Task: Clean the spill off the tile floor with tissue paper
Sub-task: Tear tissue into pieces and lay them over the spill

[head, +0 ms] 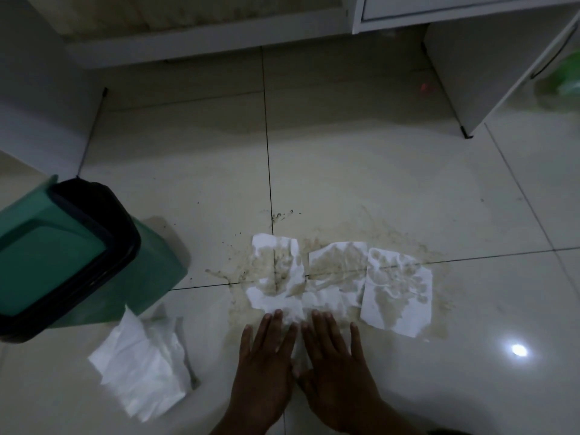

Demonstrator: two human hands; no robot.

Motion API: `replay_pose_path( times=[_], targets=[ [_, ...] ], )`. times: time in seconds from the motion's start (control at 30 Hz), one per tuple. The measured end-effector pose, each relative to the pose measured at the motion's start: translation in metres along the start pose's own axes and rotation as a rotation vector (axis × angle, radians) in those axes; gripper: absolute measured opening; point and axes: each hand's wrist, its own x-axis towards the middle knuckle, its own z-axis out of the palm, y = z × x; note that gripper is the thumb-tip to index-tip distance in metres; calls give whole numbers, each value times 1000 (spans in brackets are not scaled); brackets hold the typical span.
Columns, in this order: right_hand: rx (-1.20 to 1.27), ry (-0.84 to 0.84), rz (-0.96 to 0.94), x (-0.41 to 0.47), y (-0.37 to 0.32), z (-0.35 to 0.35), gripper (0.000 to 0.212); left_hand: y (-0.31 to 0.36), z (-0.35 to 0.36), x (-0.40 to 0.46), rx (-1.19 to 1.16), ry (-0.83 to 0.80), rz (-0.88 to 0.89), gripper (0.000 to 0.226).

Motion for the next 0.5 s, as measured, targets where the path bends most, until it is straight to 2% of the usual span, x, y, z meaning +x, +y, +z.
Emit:
replay_pose_path(
  times=[0.1,0.17,0.3,0.37,0.5],
  targets=[
    [10,90,34,2,-3,1,75,-2,-1,0,-8,30,-12,81],
    [36,137,127,8,-4,-1,80,-5,-1,2,-30,64,-39,82],
    [168,158,647,27,10,-11,93,-10,-2,16,-95,120,-191,88],
    [217,159,836,33,29,-14,95,-12,-4,25,-96,144,-233,83],
    [240,177,896,35,63,-12,99,-23,-2,49,-58,83,-207,87]
  ],
)
